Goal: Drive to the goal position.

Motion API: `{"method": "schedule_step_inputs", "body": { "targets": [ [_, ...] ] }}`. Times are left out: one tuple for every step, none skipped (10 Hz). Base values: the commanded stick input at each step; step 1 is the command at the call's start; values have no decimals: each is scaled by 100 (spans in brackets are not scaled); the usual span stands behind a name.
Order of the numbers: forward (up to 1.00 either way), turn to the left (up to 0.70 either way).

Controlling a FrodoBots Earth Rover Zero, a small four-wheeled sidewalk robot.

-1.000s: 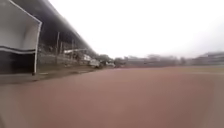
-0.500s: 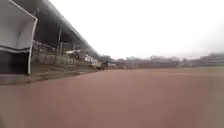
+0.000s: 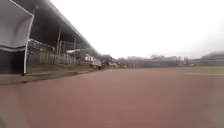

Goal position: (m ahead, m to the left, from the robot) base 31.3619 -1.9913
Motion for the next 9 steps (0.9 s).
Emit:
{"method": "schedule_step_inputs", "body": {
  "targets": [
    [19,0],
    [67,0],
    [100,0],
    [100,0],
    [100,0],
    [100,0],
    [100,0],
    [100,0],
    [100,0]
  ]
}}
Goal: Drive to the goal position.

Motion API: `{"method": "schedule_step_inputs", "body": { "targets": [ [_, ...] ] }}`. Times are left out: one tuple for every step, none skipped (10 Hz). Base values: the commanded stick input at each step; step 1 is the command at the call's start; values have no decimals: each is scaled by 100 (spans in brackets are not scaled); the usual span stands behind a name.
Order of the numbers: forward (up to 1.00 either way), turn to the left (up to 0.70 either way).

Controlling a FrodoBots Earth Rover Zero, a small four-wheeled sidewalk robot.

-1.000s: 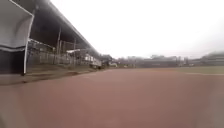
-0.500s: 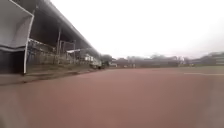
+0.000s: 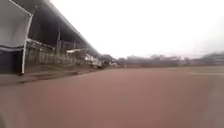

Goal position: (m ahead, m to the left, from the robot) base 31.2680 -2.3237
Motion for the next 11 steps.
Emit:
{"method": "schedule_step_inputs", "body": {
  "targets": [
    [100,0],
    [100,-2],
    [100,-18],
    [100,0],
    [100,0],
    [100,0],
    [100,0],
    [100,0],
    [100,0],
    [100,0],
    [100,0]
  ]
}}
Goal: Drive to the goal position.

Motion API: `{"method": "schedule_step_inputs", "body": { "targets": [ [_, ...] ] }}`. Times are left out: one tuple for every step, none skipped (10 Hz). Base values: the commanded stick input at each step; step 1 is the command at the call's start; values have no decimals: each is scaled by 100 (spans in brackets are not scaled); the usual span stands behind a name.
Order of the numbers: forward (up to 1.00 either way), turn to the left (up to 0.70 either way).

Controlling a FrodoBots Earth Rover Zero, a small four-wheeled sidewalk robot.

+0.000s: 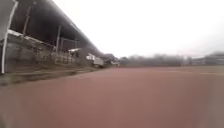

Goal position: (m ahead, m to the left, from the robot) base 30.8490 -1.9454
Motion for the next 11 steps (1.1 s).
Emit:
{"method": "schedule_step_inputs", "body": {
  "targets": [
    [100,0],
    [100,0],
    [100,0],
    [100,0],
    [100,0],
    [100,0],
    [100,0],
    [100,-16],
    [100,-33],
    [100,-36],
    [100,-36]
  ]
}}
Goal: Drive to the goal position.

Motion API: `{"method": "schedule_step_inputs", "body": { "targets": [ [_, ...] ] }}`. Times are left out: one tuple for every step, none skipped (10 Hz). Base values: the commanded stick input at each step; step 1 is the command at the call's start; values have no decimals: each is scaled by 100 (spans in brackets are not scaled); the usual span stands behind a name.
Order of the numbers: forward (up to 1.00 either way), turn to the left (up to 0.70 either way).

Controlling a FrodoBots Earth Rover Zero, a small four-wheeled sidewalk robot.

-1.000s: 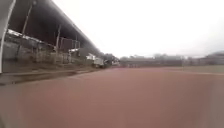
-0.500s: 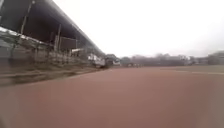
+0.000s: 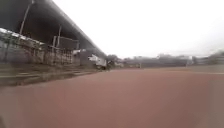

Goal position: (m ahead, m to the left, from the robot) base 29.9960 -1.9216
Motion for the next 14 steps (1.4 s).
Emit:
{"method": "schedule_step_inputs", "body": {
  "targets": [
    [100,-31],
    [100,-24],
    [100,0],
    [100,0],
    [100,0],
    [100,0],
    [100,0],
    [100,0],
    [100,0],
    [100,0],
    [100,0],
    [100,0],
    [100,0],
    [100,0]
  ]
}}
